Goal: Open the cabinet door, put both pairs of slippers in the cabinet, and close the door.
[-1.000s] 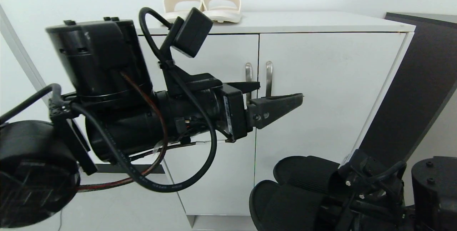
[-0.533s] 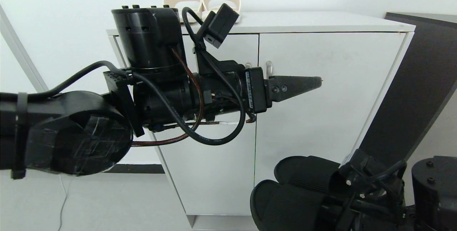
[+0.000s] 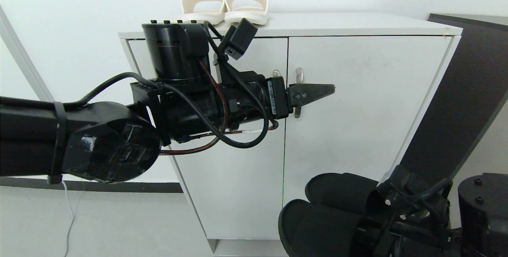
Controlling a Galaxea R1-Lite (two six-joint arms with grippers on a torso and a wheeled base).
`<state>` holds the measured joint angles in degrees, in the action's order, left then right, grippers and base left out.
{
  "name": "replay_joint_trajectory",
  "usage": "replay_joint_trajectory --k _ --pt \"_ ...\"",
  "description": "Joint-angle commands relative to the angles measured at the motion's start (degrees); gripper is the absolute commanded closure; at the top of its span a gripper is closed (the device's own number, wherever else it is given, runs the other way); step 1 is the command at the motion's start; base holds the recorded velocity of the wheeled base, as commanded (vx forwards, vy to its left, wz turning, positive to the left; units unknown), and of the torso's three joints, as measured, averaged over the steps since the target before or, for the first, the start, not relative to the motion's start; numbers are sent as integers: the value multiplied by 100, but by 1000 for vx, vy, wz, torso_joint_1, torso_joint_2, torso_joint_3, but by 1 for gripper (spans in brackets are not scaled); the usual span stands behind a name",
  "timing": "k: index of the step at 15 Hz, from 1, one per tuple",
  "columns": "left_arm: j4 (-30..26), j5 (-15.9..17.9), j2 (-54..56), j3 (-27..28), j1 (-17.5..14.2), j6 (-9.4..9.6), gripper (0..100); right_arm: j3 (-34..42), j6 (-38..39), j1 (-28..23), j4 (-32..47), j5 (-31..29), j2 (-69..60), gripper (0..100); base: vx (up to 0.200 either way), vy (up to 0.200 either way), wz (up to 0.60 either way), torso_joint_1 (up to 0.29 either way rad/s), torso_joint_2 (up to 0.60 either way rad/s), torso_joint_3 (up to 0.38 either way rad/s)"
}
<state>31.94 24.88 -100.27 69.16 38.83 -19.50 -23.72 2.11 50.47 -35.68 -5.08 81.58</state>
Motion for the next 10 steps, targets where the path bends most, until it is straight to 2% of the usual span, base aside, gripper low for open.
replay_joint_trajectory --k 1,3,4,7,10 --pt "32 -133 -63 80 -77 -1 0 8 0 7 0 -1 -2 100 0 0 0 0 0 0" --pt "14 -194 -116 186 -77 8 0 8 0 7 0 -1 7 100 0 0 0 0 0 0" --pt "-12 -344 -169 256 -68 8 0 8 0 7 0 -1 16 100 0 0 0 0 0 0" --pt "-100 -678 -248 370 11 219 0 43 0 7 0 -1 33 100 0 0 0 0 0 0" --pt "-206 -1082 -450 546 46 351 0 52 0 7 0 -1 16 100 0 0 0 0 0 0"
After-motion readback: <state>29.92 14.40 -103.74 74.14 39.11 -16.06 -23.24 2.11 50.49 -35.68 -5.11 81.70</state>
